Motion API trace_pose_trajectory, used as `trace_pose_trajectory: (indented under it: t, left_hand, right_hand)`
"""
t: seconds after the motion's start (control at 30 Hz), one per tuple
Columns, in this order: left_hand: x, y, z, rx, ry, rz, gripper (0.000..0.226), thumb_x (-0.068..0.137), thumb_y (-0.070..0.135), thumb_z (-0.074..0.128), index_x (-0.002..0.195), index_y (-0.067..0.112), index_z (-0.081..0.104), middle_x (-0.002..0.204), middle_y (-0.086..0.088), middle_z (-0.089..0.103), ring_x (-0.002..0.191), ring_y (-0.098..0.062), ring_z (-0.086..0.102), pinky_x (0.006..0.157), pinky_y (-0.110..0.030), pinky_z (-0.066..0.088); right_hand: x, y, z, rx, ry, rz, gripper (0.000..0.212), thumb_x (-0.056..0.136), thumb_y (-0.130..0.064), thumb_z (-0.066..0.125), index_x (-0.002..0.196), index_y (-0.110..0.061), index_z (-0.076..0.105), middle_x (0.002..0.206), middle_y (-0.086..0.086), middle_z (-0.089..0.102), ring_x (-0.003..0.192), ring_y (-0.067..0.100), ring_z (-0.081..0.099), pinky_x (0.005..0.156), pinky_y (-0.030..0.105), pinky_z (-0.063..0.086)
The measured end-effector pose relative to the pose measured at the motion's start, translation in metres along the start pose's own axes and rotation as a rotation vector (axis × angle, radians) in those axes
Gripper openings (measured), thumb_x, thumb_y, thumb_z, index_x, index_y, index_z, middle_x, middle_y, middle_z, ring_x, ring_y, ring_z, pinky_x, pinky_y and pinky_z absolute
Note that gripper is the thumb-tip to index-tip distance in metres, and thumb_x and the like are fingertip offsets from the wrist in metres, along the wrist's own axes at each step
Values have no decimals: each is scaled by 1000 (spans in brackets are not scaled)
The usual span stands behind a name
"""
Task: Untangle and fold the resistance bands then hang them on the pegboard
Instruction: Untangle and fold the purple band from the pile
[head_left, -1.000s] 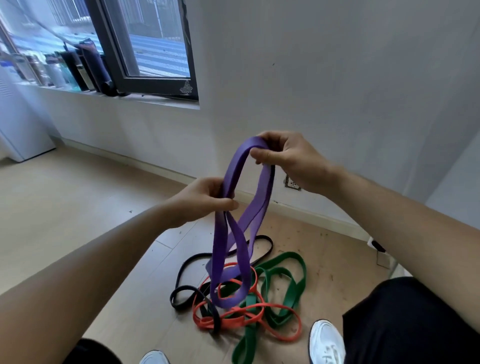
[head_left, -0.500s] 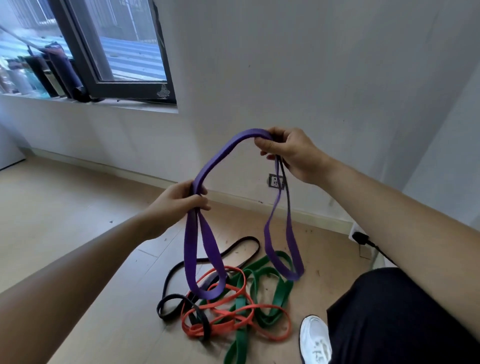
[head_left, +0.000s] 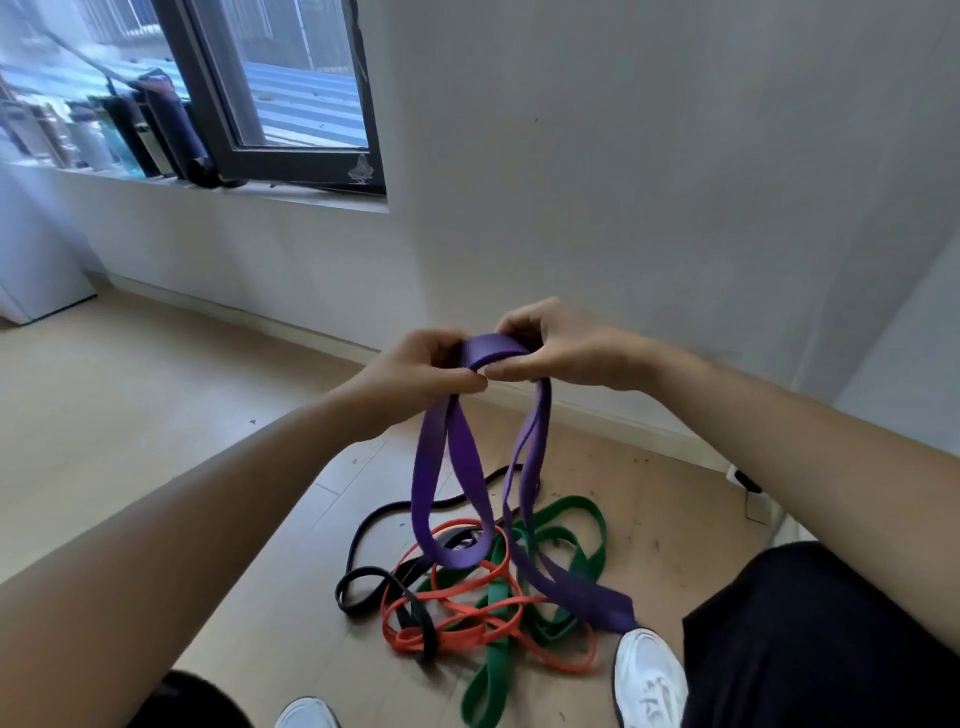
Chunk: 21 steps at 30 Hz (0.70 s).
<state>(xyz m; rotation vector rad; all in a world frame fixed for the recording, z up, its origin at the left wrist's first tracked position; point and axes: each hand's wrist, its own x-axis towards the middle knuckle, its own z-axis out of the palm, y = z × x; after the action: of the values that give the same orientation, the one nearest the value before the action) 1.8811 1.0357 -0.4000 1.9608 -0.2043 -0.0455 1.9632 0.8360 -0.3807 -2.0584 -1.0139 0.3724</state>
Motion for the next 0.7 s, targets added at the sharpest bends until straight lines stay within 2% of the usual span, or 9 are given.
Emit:
trace_pose_trajectory:
  t: [0.1, 0.2, 0.33, 0.43, 0.53, 0.6, 0.7]
  left_hand:
    - [-3, -9, -3, 99, -3, -5, 21, 86, 4, 76, 103, 1, 65, 89, -24, 68, 79, -25, 68, 81, -42, 59]
    - [-5, -17, -4, 98, 7, 2, 19, 87, 2, 75, 101, 1, 63, 90, -22, 67, 82, -27, 69, 84, -44, 59]
    - [-9, -30, -12, 139, -8, -21, 17, 90, 9, 73, 104, 7, 64, 96, -22, 68, 88, -36, 71, 83, -46, 62]
    - [-9, -33, -18, 141, 37, -31, 14, 91, 11, 73, 102, 7, 65, 91, -23, 66, 78, -32, 68, 79, -44, 60]
    - [-10, -28, -22, 94, 62, -35, 13, 91, 11, 73, 100, 5, 66, 84, -17, 63, 72, -25, 59, 73, -39, 51]
    - [-11, -21, -20, 73, 60, -16, 14, 91, 13, 74, 101, 7, 67, 84, -15, 64, 71, -24, 58, 70, -34, 48]
    - [-12, -11, -16, 55, 38, 32, 17, 89, 13, 75, 105, 13, 70, 87, -14, 68, 72, -23, 61, 69, -31, 49]
  right_hand:
    - [-1, 0, -2, -61, 44, -40, 29, 85, -27, 82, 106, -9, 72, 93, 11, 71, 81, 25, 66, 73, 33, 53]
    - [-2, -3, -9, 36, 131, -89, 23, 88, -20, 79, 107, -9, 72, 93, 6, 73, 80, 14, 67, 75, 24, 54]
    - [-6, 2, -27, 178, 226, -102, 17, 89, -17, 77, 105, -11, 73, 85, -4, 71, 79, 8, 65, 76, 22, 53]
    - [-12, 6, -34, 147, 150, -46, 20, 88, -18, 78, 105, -9, 72, 82, -5, 70, 76, 7, 66, 72, 21, 53]
    - [-14, 9, -33, 52, 33, 46, 27, 84, -21, 82, 106, -11, 70, 80, -5, 70, 72, 7, 66, 68, 19, 52]
    - [-13, 7, -23, -6, -42, 77, 36, 83, -25, 83, 114, -15, 67, 87, -1, 72, 76, 9, 69, 73, 23, 55]
    - [-11, 0, -1, 39, -96, 35, 47, 82, -28, 83, 124, -18, 63, 102, 6, 74, 91, 20, 72, 85, 31, 61]
